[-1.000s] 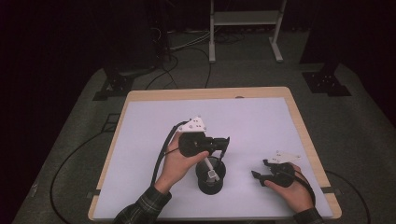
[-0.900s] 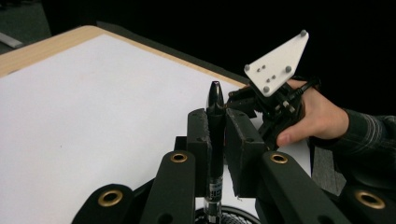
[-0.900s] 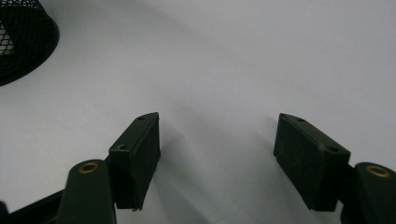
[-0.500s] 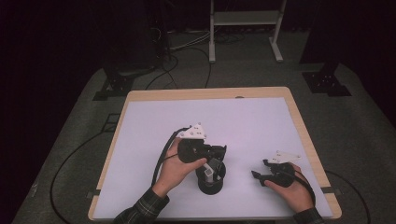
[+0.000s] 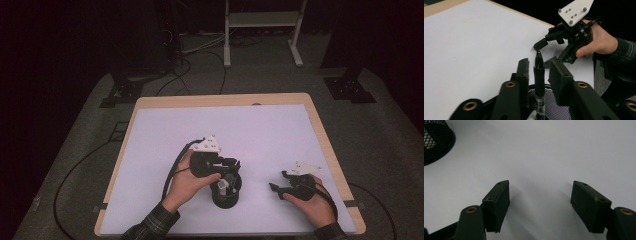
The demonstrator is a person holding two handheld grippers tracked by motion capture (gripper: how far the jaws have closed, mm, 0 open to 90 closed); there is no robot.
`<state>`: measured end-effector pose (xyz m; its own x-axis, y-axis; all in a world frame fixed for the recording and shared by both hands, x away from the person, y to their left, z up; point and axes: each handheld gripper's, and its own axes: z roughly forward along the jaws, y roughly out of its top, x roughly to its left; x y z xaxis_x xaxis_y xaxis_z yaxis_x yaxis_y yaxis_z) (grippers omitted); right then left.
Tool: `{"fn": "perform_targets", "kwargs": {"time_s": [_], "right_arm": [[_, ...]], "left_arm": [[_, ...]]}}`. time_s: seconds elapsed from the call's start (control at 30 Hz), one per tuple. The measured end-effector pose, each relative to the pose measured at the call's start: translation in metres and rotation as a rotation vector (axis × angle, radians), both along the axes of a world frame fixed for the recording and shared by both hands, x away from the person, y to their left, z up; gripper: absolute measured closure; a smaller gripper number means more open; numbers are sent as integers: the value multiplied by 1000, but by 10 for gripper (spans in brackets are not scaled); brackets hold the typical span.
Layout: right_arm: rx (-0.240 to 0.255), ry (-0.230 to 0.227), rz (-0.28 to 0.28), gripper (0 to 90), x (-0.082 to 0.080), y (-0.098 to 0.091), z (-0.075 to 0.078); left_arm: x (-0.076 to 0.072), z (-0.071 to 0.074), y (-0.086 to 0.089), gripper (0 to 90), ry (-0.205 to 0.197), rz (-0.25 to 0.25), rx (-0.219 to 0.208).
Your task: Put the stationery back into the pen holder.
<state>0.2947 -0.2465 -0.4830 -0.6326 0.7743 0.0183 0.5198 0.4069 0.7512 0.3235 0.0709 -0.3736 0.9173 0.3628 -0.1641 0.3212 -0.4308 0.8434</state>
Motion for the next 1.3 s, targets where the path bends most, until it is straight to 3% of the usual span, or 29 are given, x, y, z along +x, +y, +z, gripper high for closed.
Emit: {"fn": "perform_targets", "kwargs": {"time_s": [0.3,0.73,0.97,1.3], "right_arm": [[1,2,-1,305,0,0,0],[1,1,-2,305,0,0,0],[3,2,-1,304,0,0,0],[2,-1,4,297,0,0,0]], "left_arm": [[2,11,11,468,-3,22,-16],[1,19,27,252,-63,75,36],[3,24,42,159,-76,123,50],[2,22,66,113,-83,182,72]]}}
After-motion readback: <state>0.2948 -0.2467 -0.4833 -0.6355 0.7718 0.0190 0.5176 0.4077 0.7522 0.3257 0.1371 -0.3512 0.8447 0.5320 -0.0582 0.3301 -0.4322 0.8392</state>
